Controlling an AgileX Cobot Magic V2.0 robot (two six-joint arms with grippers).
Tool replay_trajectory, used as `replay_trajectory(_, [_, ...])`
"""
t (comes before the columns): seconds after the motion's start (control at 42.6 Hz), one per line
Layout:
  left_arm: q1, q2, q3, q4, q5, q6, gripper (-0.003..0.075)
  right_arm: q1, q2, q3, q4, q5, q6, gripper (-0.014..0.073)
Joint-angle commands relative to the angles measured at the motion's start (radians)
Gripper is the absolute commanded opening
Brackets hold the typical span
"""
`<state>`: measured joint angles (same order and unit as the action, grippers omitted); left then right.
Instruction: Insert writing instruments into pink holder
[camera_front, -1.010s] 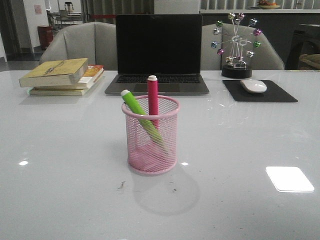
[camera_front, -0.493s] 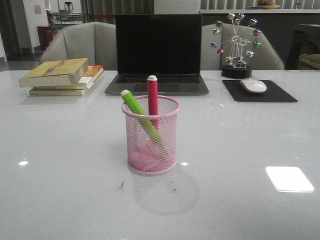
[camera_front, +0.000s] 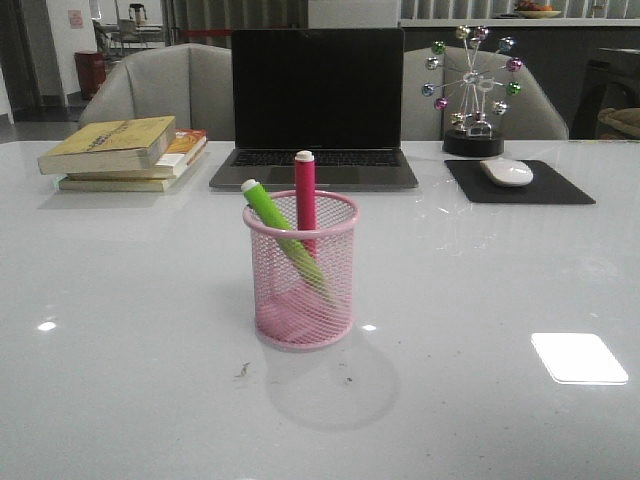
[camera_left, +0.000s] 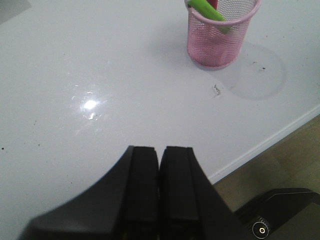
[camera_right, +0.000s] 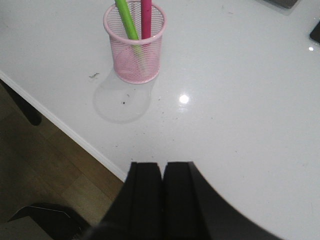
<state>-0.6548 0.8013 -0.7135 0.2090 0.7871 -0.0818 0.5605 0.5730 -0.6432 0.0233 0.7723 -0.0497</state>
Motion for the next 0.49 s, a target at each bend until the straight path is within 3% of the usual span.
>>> replay_trajectory(0.0, [-0.006, -0.006, -0.029, 0.002, -0.060, -0.001, 0.0097, -0.007, 0.000, -0.029, -0.002, -0.064, -0.011, 0.0058])
replay_trajectory(0.141, [0.004, -0.044, -0.017, 0.012, -0.091, 0.003, 0.0097, -0.007, 0.000, -0.029, -0.002, -0.064, -0.011, 0.0058])
replay_trajectory(0.329, [0.214, -0.196, 0.064, -0.158, -0.205, 0.166, 0.0097, -0.007, 0.000, -0.029, 0.000, -0.062, -0.011, 0.0058])
replay_trajectory(0.47, [0.358, -0.369, 0.177, -0.168, -0.319, 0.184, 0.0097, -0.007, 0.000, -0.029, 0.000, -0.062, -0.011, 0.0058])
